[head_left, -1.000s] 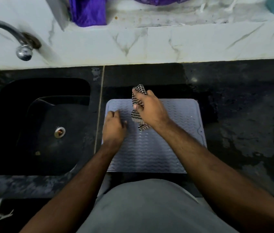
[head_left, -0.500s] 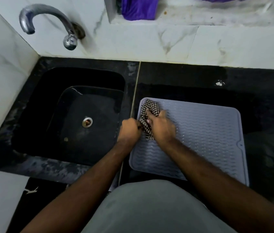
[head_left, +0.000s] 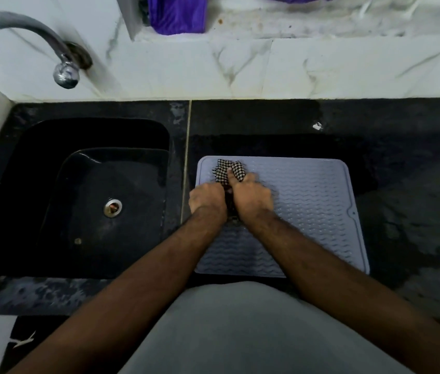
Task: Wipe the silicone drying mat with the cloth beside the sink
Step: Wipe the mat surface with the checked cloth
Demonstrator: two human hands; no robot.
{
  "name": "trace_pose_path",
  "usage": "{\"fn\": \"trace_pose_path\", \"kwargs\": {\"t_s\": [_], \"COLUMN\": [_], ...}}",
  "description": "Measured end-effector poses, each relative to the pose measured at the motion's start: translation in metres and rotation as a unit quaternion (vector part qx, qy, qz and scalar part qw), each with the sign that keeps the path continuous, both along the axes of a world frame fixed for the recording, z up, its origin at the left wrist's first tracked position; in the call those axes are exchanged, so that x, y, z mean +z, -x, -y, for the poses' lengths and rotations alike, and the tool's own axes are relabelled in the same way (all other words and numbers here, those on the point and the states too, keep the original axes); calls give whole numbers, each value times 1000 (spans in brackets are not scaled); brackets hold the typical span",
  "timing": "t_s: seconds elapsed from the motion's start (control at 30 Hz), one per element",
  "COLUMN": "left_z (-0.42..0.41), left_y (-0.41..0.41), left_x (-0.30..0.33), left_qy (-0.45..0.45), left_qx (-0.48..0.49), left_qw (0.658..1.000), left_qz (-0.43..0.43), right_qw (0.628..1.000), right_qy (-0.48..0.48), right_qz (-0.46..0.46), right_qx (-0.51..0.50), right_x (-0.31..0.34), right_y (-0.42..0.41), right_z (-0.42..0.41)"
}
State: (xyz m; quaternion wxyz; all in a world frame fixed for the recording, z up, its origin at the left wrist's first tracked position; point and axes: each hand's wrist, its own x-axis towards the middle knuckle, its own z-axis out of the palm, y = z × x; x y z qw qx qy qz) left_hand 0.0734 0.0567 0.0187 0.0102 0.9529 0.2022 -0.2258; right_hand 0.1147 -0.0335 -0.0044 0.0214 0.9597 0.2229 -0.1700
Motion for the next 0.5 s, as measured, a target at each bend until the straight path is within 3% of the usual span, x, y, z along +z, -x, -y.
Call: {"fn": "trace_pose_path", "kwargs": {"t_s": [0.13,0.27,0.4,0.5], "left_z": [5,20,30,34], "left_y": [-1,6,19,19], "left_x": [-7,-10,-11,-8], "left_qy": [-33,-28,-77,-53], "left_qx": [-36,41,44,60], "left_qw": [997,989,989,993], "left_qz": [-61,-136,-120,-84], "right_qw": [999,998,996,995], "right_qy": [-14,-18,-7,13], "right_qz": [-3,15,32,55], "right_qx": [-36,-62,-84,-82], "right_x": [-1,-2,-4,-3], "right_y": [-6,-10,-16,-15], "right_z": [30,62,91,106]}}
